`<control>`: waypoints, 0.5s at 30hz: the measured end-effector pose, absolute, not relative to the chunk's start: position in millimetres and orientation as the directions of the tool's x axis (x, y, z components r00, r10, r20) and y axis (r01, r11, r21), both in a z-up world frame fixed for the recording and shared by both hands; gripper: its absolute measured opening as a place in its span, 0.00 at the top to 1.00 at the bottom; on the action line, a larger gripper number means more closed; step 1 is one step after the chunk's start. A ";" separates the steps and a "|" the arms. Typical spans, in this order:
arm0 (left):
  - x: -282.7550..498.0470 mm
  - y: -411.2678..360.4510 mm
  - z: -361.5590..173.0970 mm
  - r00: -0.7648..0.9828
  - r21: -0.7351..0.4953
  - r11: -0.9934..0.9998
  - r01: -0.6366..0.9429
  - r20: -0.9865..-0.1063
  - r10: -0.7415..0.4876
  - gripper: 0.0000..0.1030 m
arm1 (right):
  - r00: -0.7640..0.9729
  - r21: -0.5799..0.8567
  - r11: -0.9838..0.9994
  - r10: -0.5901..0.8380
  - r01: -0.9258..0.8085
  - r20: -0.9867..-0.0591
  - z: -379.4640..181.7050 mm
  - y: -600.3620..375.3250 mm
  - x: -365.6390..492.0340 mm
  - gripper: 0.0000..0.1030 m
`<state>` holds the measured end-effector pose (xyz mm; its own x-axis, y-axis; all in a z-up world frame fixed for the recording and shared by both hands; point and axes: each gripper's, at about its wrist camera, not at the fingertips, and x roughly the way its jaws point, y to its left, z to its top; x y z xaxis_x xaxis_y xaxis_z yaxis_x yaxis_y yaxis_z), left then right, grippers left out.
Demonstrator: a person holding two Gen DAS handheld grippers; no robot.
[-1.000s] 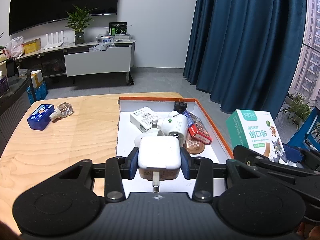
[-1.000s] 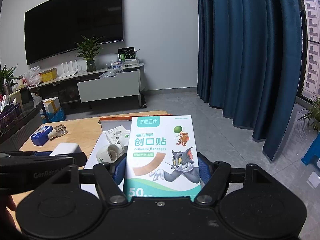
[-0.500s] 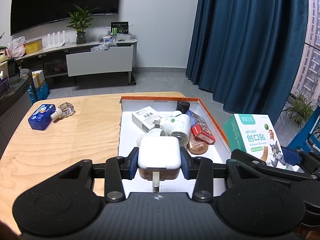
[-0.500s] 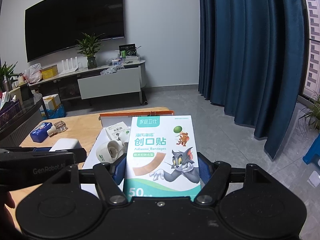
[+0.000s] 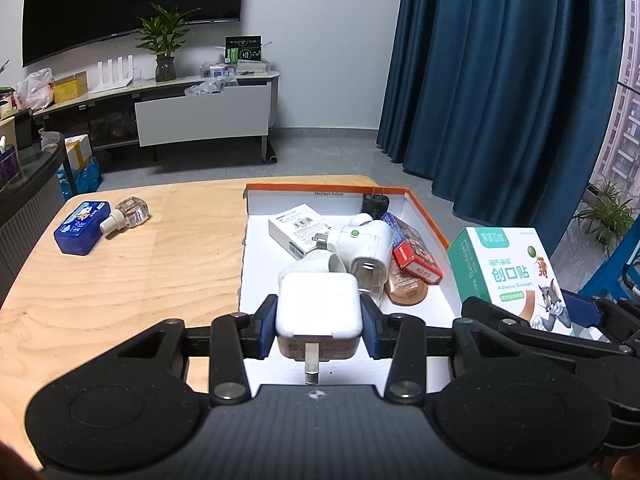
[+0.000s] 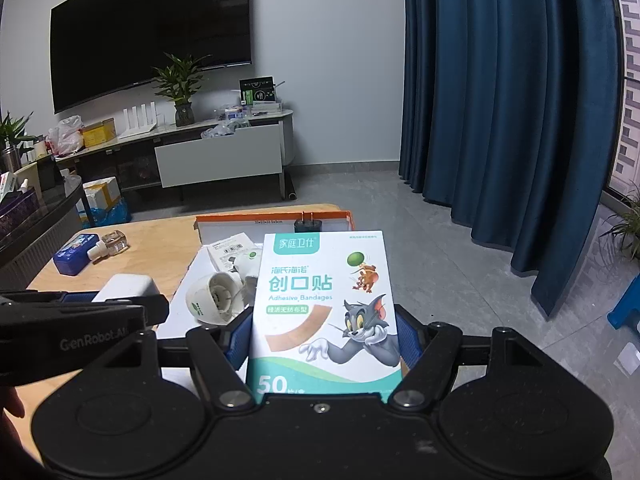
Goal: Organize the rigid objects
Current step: 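Carry the charger with left tool while right tool carries teal box over box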
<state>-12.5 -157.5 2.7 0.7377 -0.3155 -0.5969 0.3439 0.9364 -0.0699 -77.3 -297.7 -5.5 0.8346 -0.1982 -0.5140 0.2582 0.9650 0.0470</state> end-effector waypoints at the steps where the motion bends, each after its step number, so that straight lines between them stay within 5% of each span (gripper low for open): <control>1: -11.2 -157.7 1.9 0.737 -0.070 0.937 0.343 -0.599 -0.314 0.59 | 0.833 0.048 0.965 -0.198 0.259 -0.516 -6.6 -297.8 -76.0 0.19; 15: 1.9 -159.2 -11.3 0.718 -0.069 0.940 0.334 -0.628 -0.301 0.59 | 0.811 0.041 0.965 -0.194 0.259 -0.552 -19.3 -302.4 -56.9 0.19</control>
<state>1.9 -159.2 -11.3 0.7180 -0.3010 -0.6276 0.3335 0.9402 -0.0694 -56.9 -302.4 -19.3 0.8111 -0.1941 -0.5518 0.2588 0.9651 0.0410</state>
